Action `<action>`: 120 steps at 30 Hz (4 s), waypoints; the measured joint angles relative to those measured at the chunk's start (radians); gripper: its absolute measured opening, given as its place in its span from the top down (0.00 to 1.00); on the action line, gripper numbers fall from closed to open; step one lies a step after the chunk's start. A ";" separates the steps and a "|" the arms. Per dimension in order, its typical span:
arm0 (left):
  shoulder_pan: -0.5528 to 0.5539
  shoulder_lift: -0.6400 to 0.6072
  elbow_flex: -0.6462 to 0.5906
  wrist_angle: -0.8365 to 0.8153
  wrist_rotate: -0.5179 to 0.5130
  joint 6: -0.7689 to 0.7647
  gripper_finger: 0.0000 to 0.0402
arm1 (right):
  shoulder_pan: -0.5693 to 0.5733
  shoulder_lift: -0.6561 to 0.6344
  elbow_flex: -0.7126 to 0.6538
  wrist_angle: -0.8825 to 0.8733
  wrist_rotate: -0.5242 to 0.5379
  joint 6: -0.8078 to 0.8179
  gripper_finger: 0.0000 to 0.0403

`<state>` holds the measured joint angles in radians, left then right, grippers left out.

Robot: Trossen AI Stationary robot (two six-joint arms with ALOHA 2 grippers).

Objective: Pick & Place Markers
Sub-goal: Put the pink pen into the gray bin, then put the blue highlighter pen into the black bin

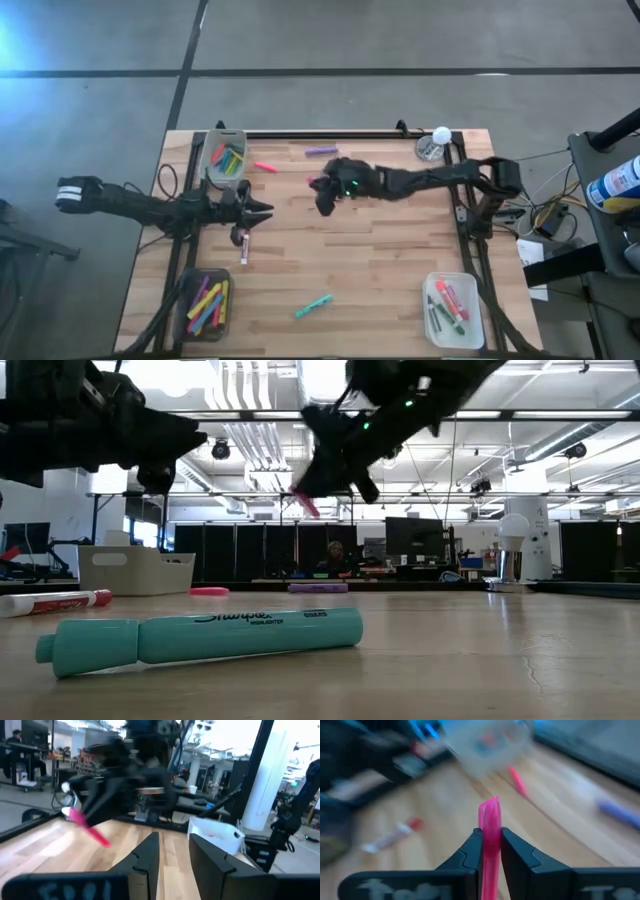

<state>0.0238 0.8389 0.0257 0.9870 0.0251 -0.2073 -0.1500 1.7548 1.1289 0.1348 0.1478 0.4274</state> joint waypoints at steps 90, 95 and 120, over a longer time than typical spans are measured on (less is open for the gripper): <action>0.795 0.392 0.771 -1.672 -0.409 -0.022 0.91 | 0.246 -0.268 -0.190 0.153 0.195 -0.300 0.88; 0.800 0.450 0.770 -1.659 -0.452 -0.023 0.92 | 0.246 -0.267 -0.191 0.153 0.195 -0.317 0.88; 0.814 0.455 0.782 -1.638 -0.499 0.048 0.81 | 0.246 -0.267 -0.202 0.153 0.193 -0.387 0.88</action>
<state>0.8375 1.2938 0.8073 -0.6513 -0.4736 -0.1593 0.0963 1.4876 0.9268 0.2878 0.3410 0.0404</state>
